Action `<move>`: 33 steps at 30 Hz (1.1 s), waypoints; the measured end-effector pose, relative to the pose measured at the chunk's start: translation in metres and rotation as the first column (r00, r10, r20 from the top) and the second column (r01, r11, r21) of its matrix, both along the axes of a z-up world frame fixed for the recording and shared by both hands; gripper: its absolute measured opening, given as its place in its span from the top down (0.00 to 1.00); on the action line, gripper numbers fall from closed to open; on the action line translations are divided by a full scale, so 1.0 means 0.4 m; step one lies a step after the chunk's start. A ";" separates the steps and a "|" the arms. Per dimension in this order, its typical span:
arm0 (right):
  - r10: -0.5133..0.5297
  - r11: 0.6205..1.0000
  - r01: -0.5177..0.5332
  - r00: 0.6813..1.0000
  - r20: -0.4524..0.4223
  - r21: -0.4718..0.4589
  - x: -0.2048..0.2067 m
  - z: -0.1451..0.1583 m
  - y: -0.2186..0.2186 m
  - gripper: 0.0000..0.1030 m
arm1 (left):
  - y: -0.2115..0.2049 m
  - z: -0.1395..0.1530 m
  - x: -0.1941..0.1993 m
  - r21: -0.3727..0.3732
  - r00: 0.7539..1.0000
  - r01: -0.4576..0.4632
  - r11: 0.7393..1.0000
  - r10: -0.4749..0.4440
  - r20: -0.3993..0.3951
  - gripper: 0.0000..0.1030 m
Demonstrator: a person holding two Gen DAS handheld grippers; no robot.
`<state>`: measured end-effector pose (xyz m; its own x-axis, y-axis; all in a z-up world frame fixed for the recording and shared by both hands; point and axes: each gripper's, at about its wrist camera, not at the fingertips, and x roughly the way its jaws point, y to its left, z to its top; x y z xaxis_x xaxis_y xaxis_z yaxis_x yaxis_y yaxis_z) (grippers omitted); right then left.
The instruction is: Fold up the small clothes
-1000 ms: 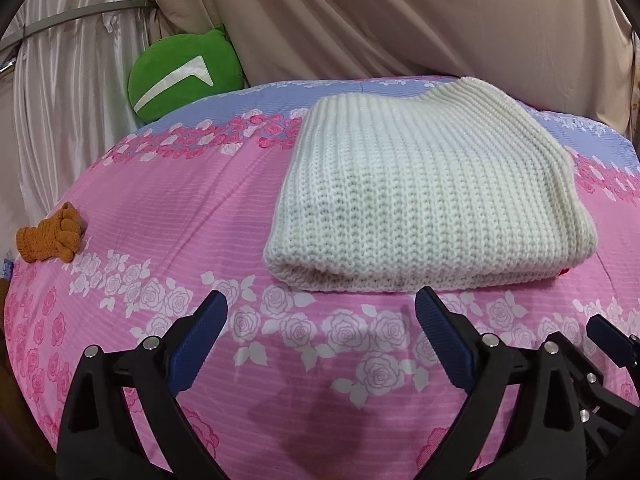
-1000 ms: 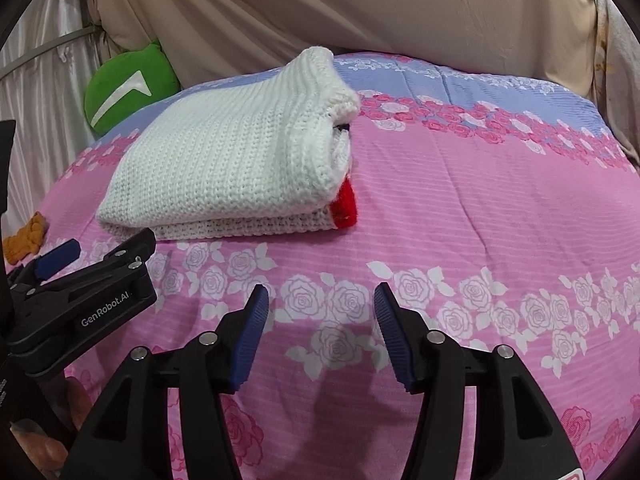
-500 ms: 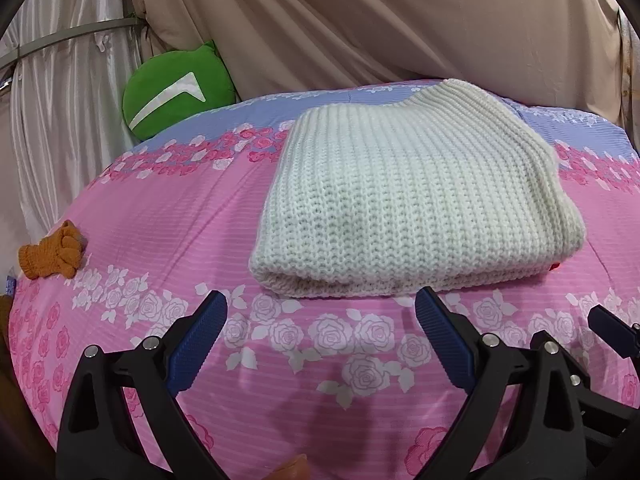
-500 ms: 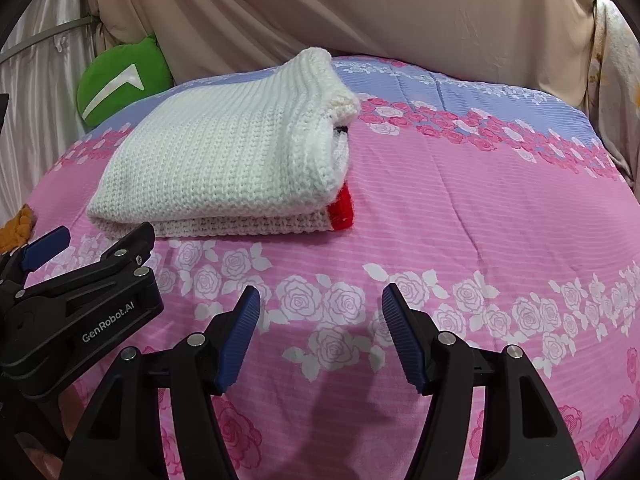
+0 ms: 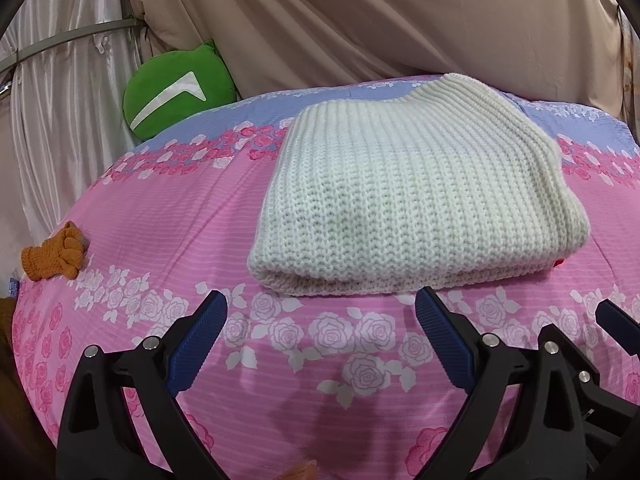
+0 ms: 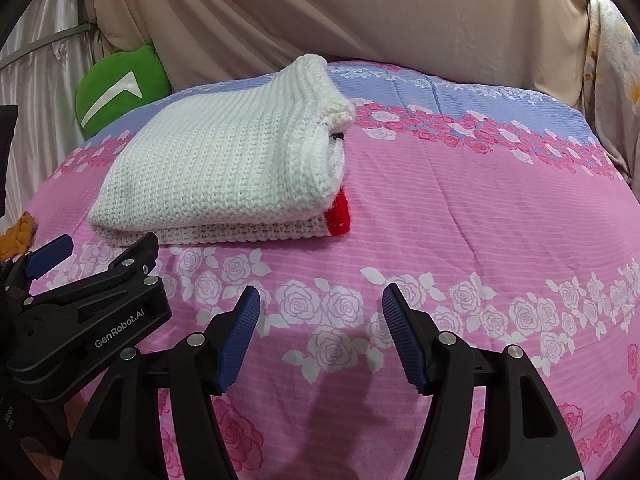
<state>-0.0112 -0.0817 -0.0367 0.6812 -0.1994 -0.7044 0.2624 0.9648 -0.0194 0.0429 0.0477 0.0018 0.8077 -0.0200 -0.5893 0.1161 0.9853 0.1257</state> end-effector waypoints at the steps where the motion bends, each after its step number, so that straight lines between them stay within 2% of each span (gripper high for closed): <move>1: 0.002 1.000 -0.002 1.000 0.000 0.002 0.000 0.000 -0.001 0.39 | -0.001 0.000 0.000 0.001 1.000 0.002 1.000 -0.002 0.001 0.10; 18: 0.000 1.000 0.000 1.000 -0.002 -0.001 0.003 -0.003 -0.001 0.39 | -0.004 -0.003 -0.001 0.016 1.000 0.008 1.000 -0.008 -0.006 0.10; 23: 0.001 1.000 -0.001 1.000 -0.007 -0.008 0.004 -0.004 0.006 0.39 | -0.001 -0.007 0.005 0.018 1.000 -0.005 1.000 0.005 -0.018 0.07; 33: 0.000 1.000 0.000 1.000 -0.007 -0.014 0.004 -0.003 0.006 0.39 | 0.002 -0.001 -0.002 0.020 1.000 -0.020 1.000 0.020 0.011 0.07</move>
<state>-0.0096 -0.0794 -0.0380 0.6766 -0.2092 -0.7060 0.2619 0.9645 -0.0348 0.0420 0.0483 0.0015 0.8143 0.0080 -0.5804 0.0947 0.9847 0.1463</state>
